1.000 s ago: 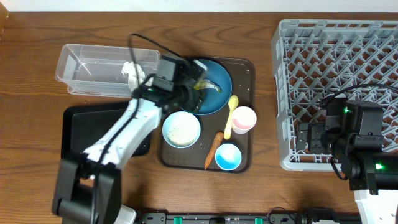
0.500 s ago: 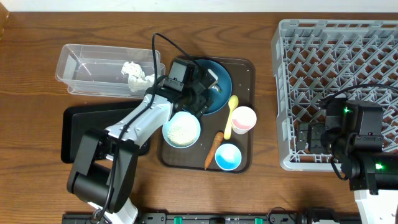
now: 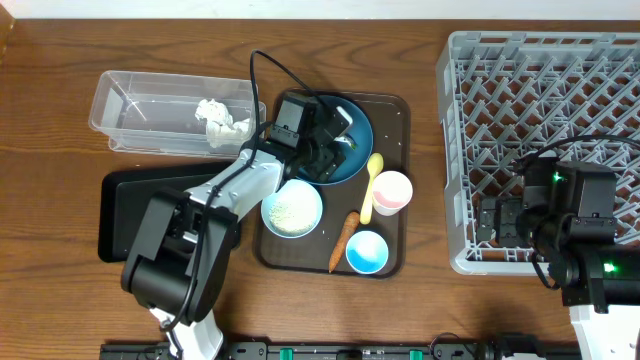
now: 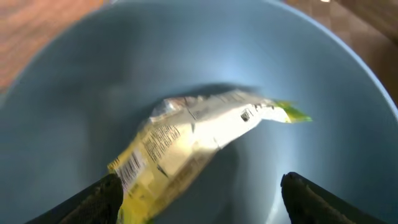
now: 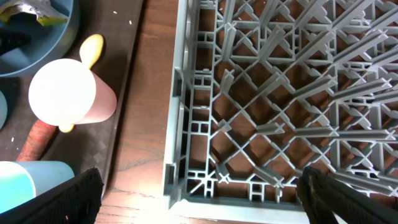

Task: Sort waste into correct bins and load items into the dishwasher rack
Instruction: 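Grasp the yellow snack wrapper on the blue plate with the left gripper, then drop the yellow wrapper into the clear bin with the left gripper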

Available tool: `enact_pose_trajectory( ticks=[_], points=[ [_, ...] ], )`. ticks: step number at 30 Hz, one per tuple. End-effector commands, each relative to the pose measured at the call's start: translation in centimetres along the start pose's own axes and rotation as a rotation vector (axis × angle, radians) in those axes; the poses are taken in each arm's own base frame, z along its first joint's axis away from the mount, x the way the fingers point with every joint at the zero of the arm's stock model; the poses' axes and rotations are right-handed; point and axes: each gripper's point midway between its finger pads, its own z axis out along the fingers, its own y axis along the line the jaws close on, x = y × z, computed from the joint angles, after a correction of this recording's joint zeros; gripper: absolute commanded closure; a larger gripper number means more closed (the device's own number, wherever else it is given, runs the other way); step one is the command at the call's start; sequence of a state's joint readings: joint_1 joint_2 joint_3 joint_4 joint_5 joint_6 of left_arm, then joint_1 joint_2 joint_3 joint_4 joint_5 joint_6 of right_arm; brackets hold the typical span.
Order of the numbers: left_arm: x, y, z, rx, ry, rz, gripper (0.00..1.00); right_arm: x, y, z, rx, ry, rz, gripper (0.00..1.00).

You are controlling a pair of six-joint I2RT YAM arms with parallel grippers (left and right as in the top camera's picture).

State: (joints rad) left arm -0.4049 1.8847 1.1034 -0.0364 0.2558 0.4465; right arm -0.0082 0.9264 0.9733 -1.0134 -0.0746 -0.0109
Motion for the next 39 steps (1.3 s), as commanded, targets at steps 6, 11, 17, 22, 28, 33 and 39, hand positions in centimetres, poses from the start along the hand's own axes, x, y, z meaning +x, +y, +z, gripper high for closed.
enact_pose_trajectory(
  ticks=[6, 11, 17, 22, 28, 33, 39],
  points=[
    [1.6, -0.1, 1.9, 0.006, 0.030, 0.008, 0.23, -0.6, 0.1, -0.6, -0.005, -0.022, 0.004, 0.01],
    [1.3, 0.0, 2.0, 0.000, 0.016, 0.011, 0.43, -0.6, 0.1, -0.6, -0.005, -0.022, 0.004, 0.01],
    [1.2, 0.0, 2.0, -0.001, 0.011, 0.011, 0.66, -0.6, 0.1, -0.6, -0.005, -0.020, 0.005, 0.01],
    [0.7, 0.1, 1.4, -0.006, 0.001, -0.009, 0.77, -0.6, 0.1, -0.6, -0.005, -0.019, 0.005, 0.01],
    [-1.2, 0.6, -1.9, -0.042, -0.029, -0.020, 0.86, -0.6, 0.1, -0.6, -0.005, -0.020, 0.005, 0.01],
    [-2.0, 3.0, -6.4, -0.180, -0.028, -0.146, 0.88, -0.6, 0.1, -0.6, -0.005, -0.019, 0.005, 0.01],
    [-2.6, 6.9, -12.2, -0.290, -0.093, -0.205, 0.90, -0.6, 0.1, -0.6, -0.005, -0.021, 0.005, 0.01]
  ],
)
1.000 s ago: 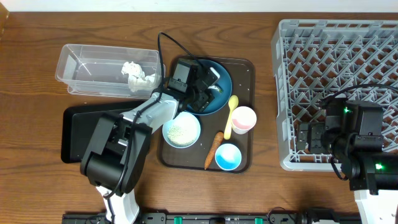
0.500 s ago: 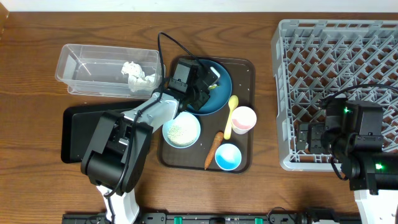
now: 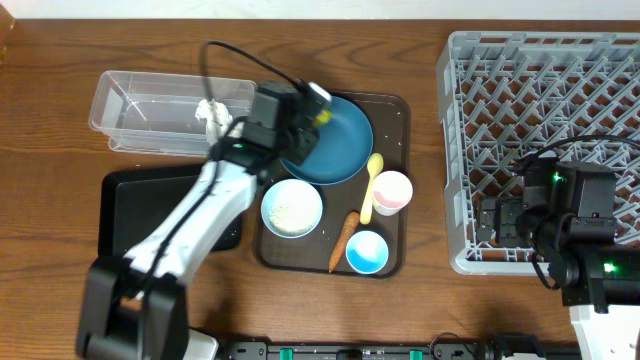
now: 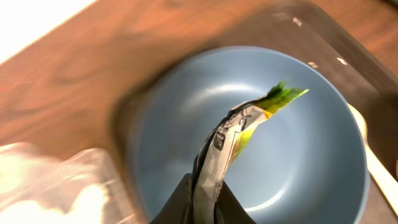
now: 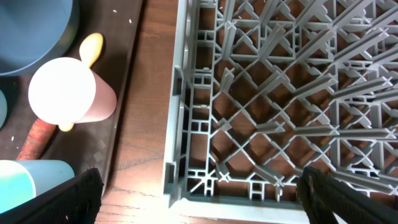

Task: Sort waste into correct bins and load items into the dishwasher rack
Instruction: 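Drop the yellow wrapper into the clear bin with the left gripper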

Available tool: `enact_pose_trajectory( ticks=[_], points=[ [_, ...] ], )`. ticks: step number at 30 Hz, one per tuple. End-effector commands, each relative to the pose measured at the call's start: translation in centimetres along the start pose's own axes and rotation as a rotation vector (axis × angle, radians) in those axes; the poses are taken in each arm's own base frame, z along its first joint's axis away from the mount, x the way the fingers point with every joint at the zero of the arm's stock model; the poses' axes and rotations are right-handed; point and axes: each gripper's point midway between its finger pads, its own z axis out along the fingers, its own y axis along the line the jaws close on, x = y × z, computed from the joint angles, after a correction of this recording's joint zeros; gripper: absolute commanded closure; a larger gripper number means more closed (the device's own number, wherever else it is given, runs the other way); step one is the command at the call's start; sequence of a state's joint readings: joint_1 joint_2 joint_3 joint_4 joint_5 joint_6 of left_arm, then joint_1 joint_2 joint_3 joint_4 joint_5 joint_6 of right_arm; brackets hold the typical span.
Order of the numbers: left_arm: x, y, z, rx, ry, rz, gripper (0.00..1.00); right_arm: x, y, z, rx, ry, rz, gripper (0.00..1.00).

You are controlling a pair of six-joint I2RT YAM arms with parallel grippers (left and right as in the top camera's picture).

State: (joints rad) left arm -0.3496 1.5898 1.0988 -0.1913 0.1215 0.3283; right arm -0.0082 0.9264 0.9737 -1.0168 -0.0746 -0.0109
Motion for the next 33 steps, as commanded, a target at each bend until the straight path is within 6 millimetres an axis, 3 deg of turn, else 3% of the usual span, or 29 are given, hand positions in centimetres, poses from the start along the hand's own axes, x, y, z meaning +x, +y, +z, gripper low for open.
enact_pose_trajectory(
  ticks=[1, 4, 10, 15, 17, 19, 24, 26, 30, 33],
  points=[
    [-0.1, 4.0, -2.2, -0.107, -0.023, -0.085, 0.90, -0.7, 0.1, -0.6, -0.005, -0.024, 0.004, 0.01],
    [0.6, 7.5, -3.3, -0.172, -0.030, -0.161, 0.90, -0.7, 0.1, -0.6, -0.005, -0.026, 0.004, 0.01],
    [4.1, 13.5, -3.5, -0.273, 0.018, -0.277, 0.90, -0.7, 0.1, -0.6, -0.005, -0.026, 0.004, 0.01],
    [6.2, 16.3, -3.3, -0.320, 0.044, -0.331, 0.86, -0.7, 0.1, -0.6, -0.005, -0.026, 0.004, 0.01],
    [6.5, 16.8, -3.4, -0.329, 0.044, -0.338, 0.84, -0.7, 0.1, -0.6, -0.005, -0.026, 0.004, 0.01],
    [6.4, 17.1, -3.5, -0.336, 0.036, -0.340, 0.66, -0.7, 0.1, -0.6, -0.005, -0.027, 0.004, 0.01],
    [6.0, 17.3, -3.6, -0.342, 0.020, -0.337, 0.50, -0.7, 0.1, -0.6, -0.005, -0.026, 0.004, 0.01],
    [6.1, 17.2, -3.5, -0.341, 0.018, -0.369, 0.37, -0.7, 0.1, -0.6, -0.005, -0.026, 0.004, 0.01],
    [6.0, 15.7, -3.6, -0.266, 0.009, -0.459, 0.17, -0.7, 0.1, -0.6, -0.005, -0.026, 0.005, 0.01],
    [5.6, 14.2, -4.2, -0.207, 0.006, -0.544, 0.13, -0.7, 0.1, -0.6, -0.005, -0.026, 0.005, 0.01]
  ],
)
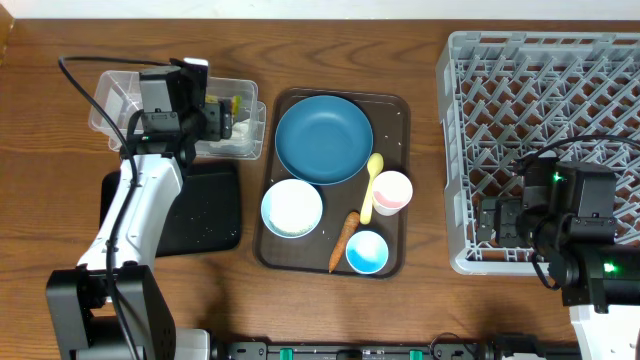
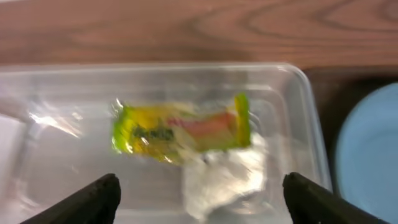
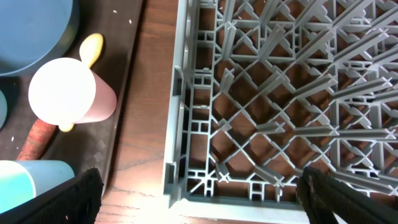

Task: Sort waste into correct bins and load items into the dishwasher rack
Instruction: 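Drop the yellow wrapper into the clear bin with the left gripper, then grasp the pink cup on the tray with the left gripper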

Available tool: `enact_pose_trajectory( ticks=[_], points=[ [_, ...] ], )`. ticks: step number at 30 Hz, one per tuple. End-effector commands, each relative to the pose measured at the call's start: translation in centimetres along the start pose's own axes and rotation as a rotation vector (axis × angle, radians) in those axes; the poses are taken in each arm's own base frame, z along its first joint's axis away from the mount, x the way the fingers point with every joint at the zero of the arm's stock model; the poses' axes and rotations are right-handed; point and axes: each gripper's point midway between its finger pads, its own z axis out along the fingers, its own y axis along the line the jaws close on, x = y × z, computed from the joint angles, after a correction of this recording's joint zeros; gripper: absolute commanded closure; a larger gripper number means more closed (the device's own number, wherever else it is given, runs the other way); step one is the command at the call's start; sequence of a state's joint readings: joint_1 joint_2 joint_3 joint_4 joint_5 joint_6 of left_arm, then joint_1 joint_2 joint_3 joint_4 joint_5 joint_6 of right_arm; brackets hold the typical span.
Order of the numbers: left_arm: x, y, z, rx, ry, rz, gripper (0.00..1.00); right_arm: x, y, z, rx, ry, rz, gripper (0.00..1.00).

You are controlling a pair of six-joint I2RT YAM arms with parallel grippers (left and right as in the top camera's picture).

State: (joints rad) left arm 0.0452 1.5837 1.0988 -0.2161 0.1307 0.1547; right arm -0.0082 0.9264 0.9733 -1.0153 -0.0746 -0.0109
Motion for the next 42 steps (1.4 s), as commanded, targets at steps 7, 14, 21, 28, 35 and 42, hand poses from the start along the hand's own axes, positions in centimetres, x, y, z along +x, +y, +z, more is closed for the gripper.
enact_pose_trajectory(
  ticks=[7, 14, 21, 28, 35, 42],
  points=[
    [1.1, -6.9, -4.5, 0.160, 0.066, -0.114, 0.10, -0.7, 0.1, -0.6, -0.005, -0.025, 0.005, 0.01],
    [3.6, -15.7, -6.5, 0.300, 0.165, -0.113, 0.06, -0.7, 0.2, -0.6, -0.008, -0.024, 0.005, 0.01],
    [6.8, -23.7, -7.7, 0.465, 0.285, -0.118, 0.05, -0.7, 0.2, -0.6, -0.009, -0.024, 0.005, 0.01],
    [10.1, -27.6, -6.4, 0.493, 0.381, -0.088, 0.05, -0.4, 0.3, -0.6, -0.012, -0.015, 0.006, 0.01],
    [12.0, -30.1, -4.9, 0.517, 0.405, -0.041, 0.05, -0.4, 0.3, -0.6, -0.012, -0.014, 0.006, 0.01],
    [14.6, -31.9, -3.8, 0.521, 0.457, 0.005, 0.14, -0.4, 0.3, -0.6, -0.012, -0.013, 0.006, 0.01]
  ],
)
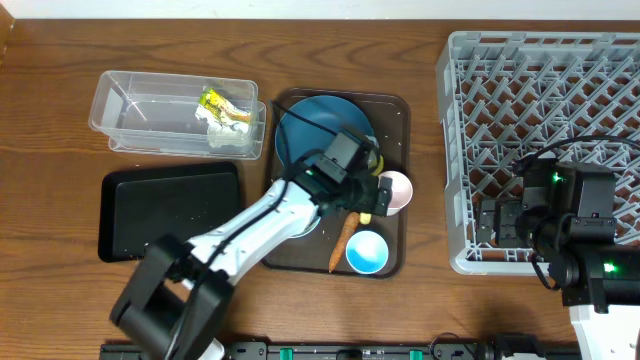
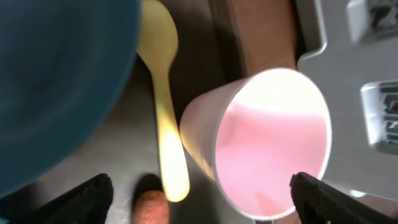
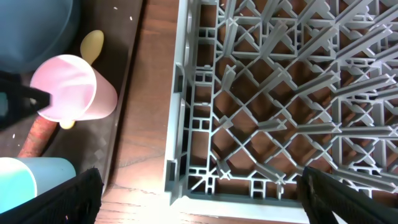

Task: Sort waste into correct bins and load items into the dishwasher rack
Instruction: 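Grasp the pink cup on the tray with the left gripper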

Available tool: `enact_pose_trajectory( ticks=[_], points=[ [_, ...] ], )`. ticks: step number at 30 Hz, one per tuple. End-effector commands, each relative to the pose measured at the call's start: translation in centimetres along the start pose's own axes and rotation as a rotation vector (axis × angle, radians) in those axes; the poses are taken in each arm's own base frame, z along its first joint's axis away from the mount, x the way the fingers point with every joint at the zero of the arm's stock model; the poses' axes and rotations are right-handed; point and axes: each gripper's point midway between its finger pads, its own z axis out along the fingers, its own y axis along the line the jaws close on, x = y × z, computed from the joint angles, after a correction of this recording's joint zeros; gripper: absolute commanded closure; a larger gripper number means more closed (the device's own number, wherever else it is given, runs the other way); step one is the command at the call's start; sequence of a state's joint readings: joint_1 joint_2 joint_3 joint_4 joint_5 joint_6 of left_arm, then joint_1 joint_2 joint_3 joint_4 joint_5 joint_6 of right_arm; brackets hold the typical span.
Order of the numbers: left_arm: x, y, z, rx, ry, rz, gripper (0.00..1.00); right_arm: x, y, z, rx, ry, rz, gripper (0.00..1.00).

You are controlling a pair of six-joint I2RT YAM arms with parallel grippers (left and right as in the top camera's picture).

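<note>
On the brown serving tray (image 1: 400,110) a pink cup (image 1: 396,190) stands beside a yellow spoon (image 1: 374,165) and a blue plate (image 1: 305,130). My left gripper (image 1: 368,192) is open right at the cup's left side; in its own view the pink cup (image 2: 270,143) fills the span between the two fingers (image 2: 87,199), with the spoon (image 2: 165,124) left of it. A carrot (image 1: 343,240) and a blue cup (image 1: 367,251) lie nearer the front. My right gripper (image 3: 199,205) is open over the near left corner of the grey dishwasher rack (image 3: 280,93).
A clear bin (image 1: 130,105) at the back left holds a yellow-green wrapper (image 1: 215,100) and crumpled tissue (image 1: 226,127). A black bin (image 1: 170,210) sits in front of it. A white bowl (image 1: 285,215) is partly under my left arm.
My left gripper was open over the clear bin with the wrapper lying in it; now it is over the serving tray, open beside the pink cup. The right arm has not moved.
My left gripper was open around the wrapper in the blue plate. Then it was shut on the wrapper, held above the plate. Then the wrapper lay in the clear bin with the gripper open above it. Now the gripper is at the pink cup.
</note>
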State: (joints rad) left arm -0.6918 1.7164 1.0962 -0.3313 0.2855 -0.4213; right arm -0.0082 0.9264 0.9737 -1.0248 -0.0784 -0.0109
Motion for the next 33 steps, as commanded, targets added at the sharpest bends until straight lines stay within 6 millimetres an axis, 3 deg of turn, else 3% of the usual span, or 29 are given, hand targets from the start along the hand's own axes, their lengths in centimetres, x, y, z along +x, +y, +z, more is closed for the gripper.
enact_pose_trajectory(
  ticks=[1, 7, 18, 20, 25, 33],
  points=[
    [0.8, -0.4, 1.4, 0.002, 0.026, 0.012, 0.18, -0.6, 0.2, -0.6, -0.008, -0.022, 0.005, 0.01],
    [0.4, -0.6, 1.7, 0.012, 0.008, 0.019, 0.50, -0.5, 0.2, -0.6, -0.008, -0.018, 0.005, 0.01],
    [0.3, -0.6, 1.7, 0.009, 0.006, 0.019, 0.90, -0.5, 0.2, -0.6, -0.008, -0.018, 0.005, 0.01],
    [0.2, -0.4, 1.5, 0.008, 0.003, 0.014, 0.94, -0.5, 0.2, -0.6, -0.008, -0.018, 0.005, 0.01],
    [-1.3, 0.6, -0.4, 0.005, -0.041, -0.018, 0.94, -0.6, 0.0, -0.6, 0.001, -0.020, 0.005, 0.01],
    [-5.2, 2.1, -8.3, 0.172, -0.154, -0.167, 0.94, -2.3, -0.7, -0.5, 0.036, -0.087, 0.083, 0.01]
  ],
)
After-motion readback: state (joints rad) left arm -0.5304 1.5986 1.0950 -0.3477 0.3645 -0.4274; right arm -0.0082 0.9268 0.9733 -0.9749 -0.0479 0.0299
